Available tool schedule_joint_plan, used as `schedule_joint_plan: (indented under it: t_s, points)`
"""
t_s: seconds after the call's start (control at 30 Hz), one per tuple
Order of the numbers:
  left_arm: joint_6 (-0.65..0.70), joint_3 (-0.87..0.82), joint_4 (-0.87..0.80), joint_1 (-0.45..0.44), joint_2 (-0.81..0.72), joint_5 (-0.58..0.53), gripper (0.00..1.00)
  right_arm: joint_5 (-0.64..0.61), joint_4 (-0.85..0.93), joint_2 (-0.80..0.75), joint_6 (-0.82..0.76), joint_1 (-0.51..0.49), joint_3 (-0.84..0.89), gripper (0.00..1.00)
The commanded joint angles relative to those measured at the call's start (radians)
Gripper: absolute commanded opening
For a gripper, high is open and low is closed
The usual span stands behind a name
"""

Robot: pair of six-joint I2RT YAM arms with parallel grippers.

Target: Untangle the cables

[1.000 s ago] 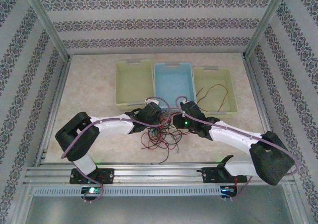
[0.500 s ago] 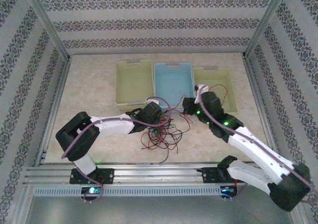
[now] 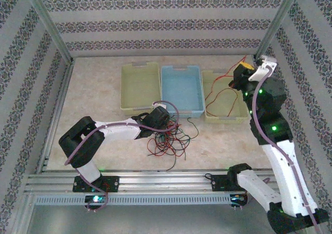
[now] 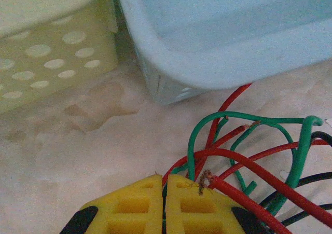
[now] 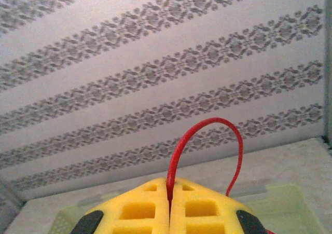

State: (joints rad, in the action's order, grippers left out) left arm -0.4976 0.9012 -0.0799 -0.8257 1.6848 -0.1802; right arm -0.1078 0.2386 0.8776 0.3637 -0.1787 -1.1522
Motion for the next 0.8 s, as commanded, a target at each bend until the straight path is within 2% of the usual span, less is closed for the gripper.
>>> schedule_joint_plan:
  t_s: [0.0,0.07,0.23,0.4,0.47,0.57,0.77]
  points:
    - [0.020,0.004,-0.066,-0.018,0.016,-0.008,0.00,0.120,0.005,0.109,0.008,0.086,0.016,0.00]
    - [0.020,0.003,-0.066,-0.018,0.013,-0.009,0.00,0.149,-0.024,0.171,0.016,0.114,0.042,0.00]
    - [0.018,0.001,-0.069,-0.019,0.010,-0.010,0.00,0.133,-0.074,0.328,0.004,0.119,0.097,0.00]
    - [0.018,-0.002,-0.072,-0.020,0.001,-0.019,0.00,0.120,-0.103,0.401,0.051,0.118,0.199,0.02]
    - [0.018,-0.006,-0.069,-0.020,-0.005,-0.020,0.00,0.096,-0.098,0.397,0.081,0.117,0.238,0.30]
    - [0.021,-0.023,-0.037,-0.020,-0.022,-0.006,0.02,0.064,-0.095,0.341,0.095,0.114,0.293,0.51]
    - [0.010,-0.053,0.015,-0.020,-0.059,-0.013,0.06,0.008,-0.030,0.166,0.083,0.083,0.359,0.58]
